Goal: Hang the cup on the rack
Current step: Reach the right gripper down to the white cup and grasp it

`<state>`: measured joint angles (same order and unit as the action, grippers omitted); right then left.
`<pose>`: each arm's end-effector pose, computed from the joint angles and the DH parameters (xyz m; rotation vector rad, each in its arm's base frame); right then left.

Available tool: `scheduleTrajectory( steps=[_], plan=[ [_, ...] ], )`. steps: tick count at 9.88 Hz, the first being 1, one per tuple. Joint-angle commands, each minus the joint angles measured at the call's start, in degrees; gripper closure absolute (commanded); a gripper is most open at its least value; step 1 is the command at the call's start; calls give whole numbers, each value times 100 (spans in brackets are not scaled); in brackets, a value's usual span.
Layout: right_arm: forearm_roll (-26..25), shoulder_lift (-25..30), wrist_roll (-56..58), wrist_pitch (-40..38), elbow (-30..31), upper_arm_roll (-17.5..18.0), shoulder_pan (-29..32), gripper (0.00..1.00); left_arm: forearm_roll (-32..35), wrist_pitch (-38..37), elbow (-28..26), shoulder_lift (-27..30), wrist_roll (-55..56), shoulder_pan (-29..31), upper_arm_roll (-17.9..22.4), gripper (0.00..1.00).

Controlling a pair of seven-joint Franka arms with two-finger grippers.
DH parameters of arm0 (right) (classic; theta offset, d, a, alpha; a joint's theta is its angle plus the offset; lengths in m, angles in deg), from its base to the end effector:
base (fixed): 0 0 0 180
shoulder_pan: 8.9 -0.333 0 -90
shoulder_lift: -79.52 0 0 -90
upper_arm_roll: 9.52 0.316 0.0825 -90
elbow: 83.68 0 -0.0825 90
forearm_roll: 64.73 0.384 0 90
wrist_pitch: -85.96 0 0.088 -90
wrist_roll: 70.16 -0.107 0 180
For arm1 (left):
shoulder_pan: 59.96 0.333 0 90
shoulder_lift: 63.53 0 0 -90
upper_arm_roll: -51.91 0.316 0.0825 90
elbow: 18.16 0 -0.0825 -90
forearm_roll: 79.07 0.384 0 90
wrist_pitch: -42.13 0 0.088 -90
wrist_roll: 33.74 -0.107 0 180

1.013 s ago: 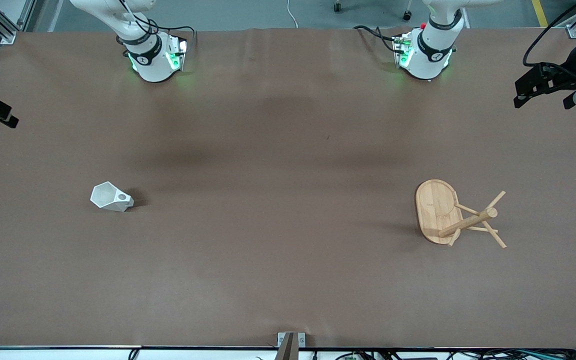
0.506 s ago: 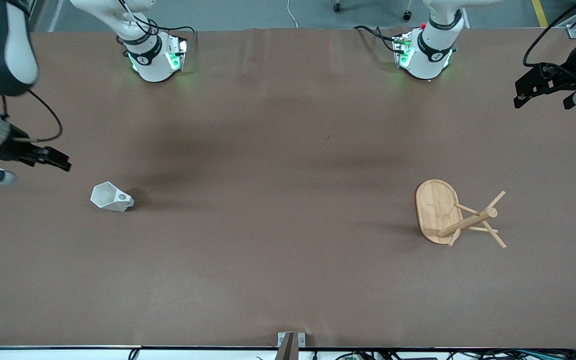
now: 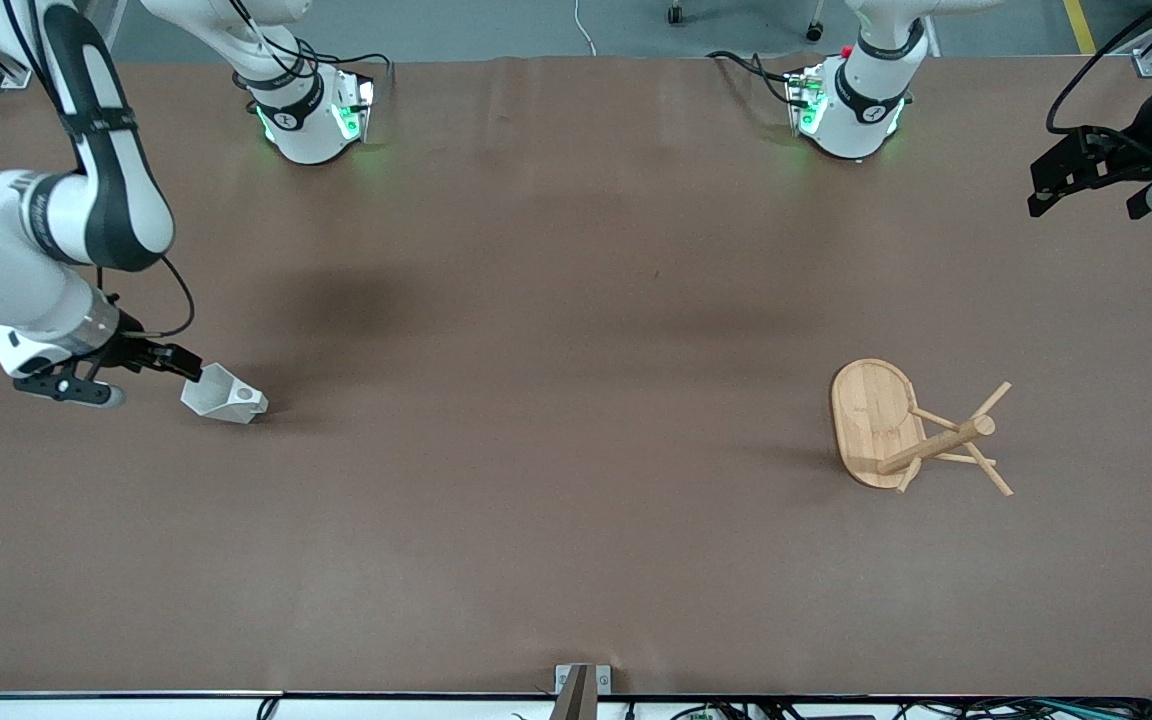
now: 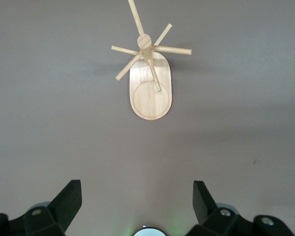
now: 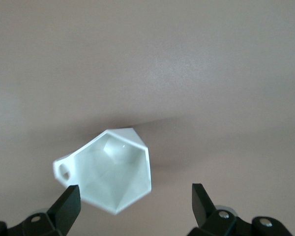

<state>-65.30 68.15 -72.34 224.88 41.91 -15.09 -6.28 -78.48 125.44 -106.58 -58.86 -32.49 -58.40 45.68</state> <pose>0.5516 -0.0790 0.2988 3.1022 -0.2665 0.0524 0.5147 -0.0436 0.6706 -3.1208 0.0907 0.0112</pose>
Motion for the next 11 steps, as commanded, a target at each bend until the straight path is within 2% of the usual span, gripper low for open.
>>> scheduleTrajectory(
  steps=[1,3,6,8,9,11],
  plan=[
    [-101,-233,25,642,281,57,107,0,-59,-34,-26,-124,-55,20,-9,0],
    [-101,-531,25,968,299,66,107,20,-59,-34,-26,-124,-55,20,-9,0],
    [-84,-638,16,996,308,74,124,65,-59,-34,-26,-124,-64,11,-9,0],
    [-66,-699,-10,996,291,83,177,91,-59,-34,-26,-133,-63,11,-9,0],
    [-66,-708,-10,988,265,83,177,99,-68,-34,-26,-133,-55,11,-9,0],
    [-66,-700,355,709,20,83,90,99,-68,-34,-26,-133,-63,2,-18,0]
  ],
)
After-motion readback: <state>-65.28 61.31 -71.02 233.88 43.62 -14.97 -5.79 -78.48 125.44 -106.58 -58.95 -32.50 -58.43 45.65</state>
